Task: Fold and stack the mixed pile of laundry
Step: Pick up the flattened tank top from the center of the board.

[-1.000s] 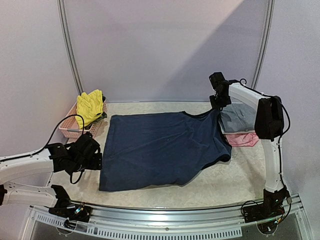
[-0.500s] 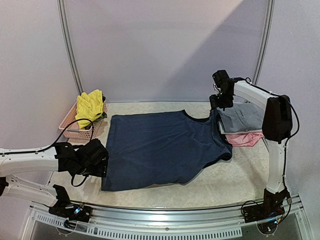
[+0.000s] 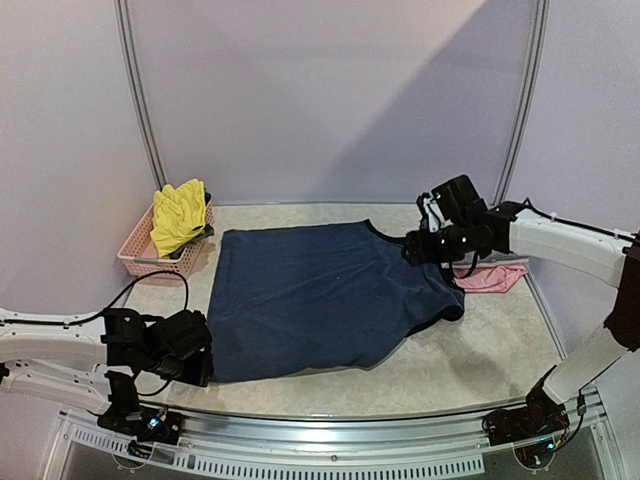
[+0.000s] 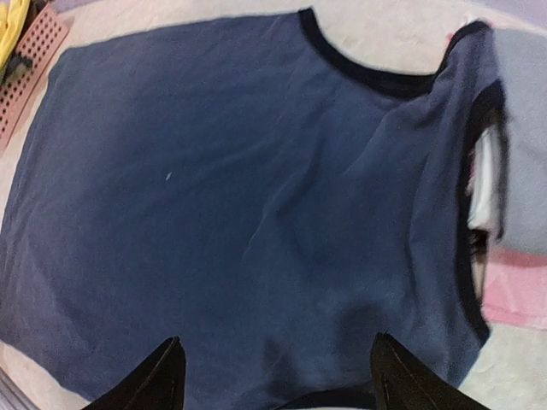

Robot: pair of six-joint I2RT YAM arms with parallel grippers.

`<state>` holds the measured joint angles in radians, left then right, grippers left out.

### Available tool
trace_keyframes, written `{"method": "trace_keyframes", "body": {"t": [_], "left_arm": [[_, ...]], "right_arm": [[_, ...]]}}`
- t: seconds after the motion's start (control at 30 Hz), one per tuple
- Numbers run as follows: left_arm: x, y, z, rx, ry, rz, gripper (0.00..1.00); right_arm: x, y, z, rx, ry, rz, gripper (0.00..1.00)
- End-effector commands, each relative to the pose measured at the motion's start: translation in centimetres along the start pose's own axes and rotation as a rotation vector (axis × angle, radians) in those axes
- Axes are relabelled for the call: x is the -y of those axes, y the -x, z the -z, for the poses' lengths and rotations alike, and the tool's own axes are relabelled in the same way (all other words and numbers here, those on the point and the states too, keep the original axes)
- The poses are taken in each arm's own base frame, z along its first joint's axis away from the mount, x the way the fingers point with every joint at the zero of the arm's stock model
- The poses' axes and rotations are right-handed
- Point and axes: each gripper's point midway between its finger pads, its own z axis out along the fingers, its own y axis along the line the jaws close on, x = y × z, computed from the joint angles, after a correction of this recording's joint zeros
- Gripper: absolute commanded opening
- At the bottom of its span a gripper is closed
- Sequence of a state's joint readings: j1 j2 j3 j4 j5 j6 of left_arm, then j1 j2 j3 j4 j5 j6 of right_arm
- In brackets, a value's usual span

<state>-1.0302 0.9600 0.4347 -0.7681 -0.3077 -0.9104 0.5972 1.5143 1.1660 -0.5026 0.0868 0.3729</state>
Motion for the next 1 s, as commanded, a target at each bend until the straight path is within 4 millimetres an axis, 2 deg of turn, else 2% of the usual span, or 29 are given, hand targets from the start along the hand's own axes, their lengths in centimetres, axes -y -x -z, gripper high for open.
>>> {"method": "trace_keyframes", "body": {"t": [0.0,0.1,0.17,0.27,0.37,0.5,0.63,0.77,0.97], "left_arm": [[1.4,-1.8,-0.4,-0.039,-0.079,0.012,0.58],[2.3,-2.3,-0.9,-0.045,-0.134,0.019,0.52],[2.7,-2.6,-1.3,-0.048,-0.155,0.023,0.43],[2.8,-2.7,-1.7,-0.041,-0.154,0.024,0.22],[2.6,-1.4,-1.5,0.032,-0.135,0.035,0.02],[0.3,0.5,-0.4,0.138,-0.035,0.082,0.00],[-0.8,1.8,1.2,0.233,-0.051,0.152,0.00],[-1.5,2.0,1.7,0.270,-0.072,0.181,0.00],[-1.7,1.6,1.4,0.268,-0.080,0.196,0.00]], "right_arm": [[-2.9,-3.9,-0.1,-0.012,0.116,-0.050,0.75],[-5.3,-7.7,-0.3,-0.070,0.215,-0.060,0.75],[-5.9,-9.6,-0.4,-0.086,0.235,-0.061,0.77],[-6.5,-11.9,-0.3,-0.116,0.258,-0.079,0.78],[-6.8,-14.3,-0.2,-0.154,0.270,-0.082,0.80],[-7.0,-18.2,-0.2,-0.220,0.309,-0.092,0.81],[-7.4,-20.5,0.2,-0.226,0.369,-0.132,0.80],[-7.5,-20.9,0.0,-0.190,0.421,-0.180,0.69],[-8.3,-21.2,-1.6,-0.182,0.453,-0.211,0.58]]}}
